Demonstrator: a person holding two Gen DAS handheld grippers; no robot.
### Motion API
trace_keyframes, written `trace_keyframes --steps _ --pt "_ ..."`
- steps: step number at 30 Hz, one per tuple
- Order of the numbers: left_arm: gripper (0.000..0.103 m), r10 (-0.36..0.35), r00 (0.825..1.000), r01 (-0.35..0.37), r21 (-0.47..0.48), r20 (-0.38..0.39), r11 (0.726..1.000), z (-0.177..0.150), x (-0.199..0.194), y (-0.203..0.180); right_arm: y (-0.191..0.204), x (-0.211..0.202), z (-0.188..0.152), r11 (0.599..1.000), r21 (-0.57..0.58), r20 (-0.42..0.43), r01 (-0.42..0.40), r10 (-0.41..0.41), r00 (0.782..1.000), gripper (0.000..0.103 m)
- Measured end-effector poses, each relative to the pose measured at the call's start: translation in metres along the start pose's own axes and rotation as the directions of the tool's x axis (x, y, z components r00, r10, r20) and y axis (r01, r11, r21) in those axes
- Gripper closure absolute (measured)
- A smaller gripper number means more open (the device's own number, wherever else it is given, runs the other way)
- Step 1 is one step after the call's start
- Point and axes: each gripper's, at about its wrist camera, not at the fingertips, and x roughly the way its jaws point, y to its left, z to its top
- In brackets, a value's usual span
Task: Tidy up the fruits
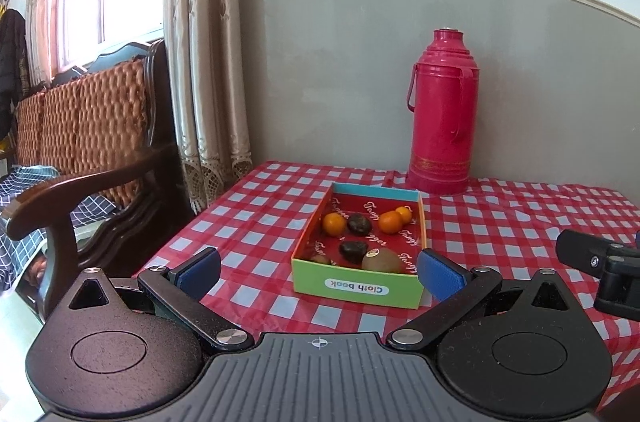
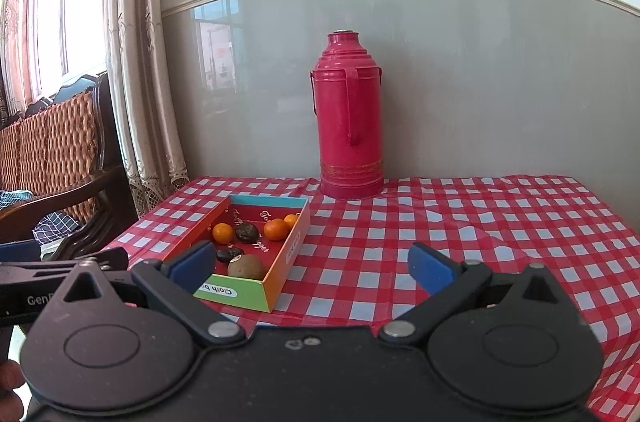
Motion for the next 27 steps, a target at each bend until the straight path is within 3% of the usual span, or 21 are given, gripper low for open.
trace_keyframes --steps 27 --pt "0.000 -0.013 1.000 0.014 -0.002 0.011 1.000 0.0016 -0.0006 -0.0017 0.0050 0.0009 -0.0011 1.000 -0.003 -0.002 -0.013 0.013 1.000 0.006"
